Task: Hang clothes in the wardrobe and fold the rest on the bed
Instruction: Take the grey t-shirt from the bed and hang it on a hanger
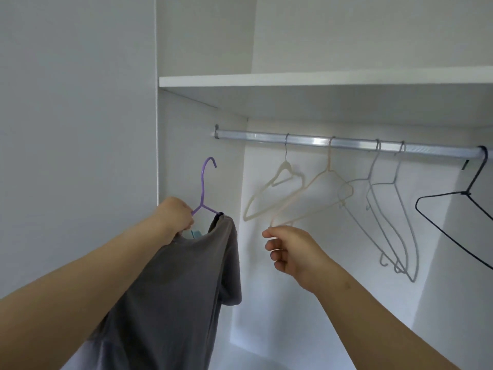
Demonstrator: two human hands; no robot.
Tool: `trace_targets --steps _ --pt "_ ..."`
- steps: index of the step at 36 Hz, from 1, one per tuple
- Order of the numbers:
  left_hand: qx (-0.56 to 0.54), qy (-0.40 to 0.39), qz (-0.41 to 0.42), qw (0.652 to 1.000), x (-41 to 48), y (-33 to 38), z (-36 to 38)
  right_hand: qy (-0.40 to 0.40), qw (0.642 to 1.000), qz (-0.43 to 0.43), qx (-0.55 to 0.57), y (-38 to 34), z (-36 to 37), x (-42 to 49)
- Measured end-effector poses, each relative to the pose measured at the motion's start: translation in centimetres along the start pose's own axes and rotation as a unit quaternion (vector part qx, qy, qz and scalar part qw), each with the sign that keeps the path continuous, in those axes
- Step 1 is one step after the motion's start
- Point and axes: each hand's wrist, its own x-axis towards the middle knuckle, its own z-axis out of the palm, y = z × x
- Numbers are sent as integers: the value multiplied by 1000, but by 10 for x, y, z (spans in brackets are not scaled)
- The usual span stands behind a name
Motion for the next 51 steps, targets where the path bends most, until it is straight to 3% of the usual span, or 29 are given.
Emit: trace_targets --steps 10,16,21,25,31,36,51 --pt "-12 41 44 998 114 39 -13 25 998 -60 9 -56 10 82" --pt "-78 2 82 994 171 67 -11 31 996 -82 24 -81 22 131" --pt "-10 38 71 997 207 86 -8 18 995 -97 8 -89 30 161" --pt "33 14 77 996 239 88 3 10 994 -107 7 -92 32 177" --pt "108 -4 67 992 256 76 23 6 996 -89 5 -87 31 194" --pt "13 25 85 996 262 68 36 -9 997 -83 5 -83 30 201" --pt "154 99 144 973 218 62 33 -27 997 -73 8 -75 21 179"
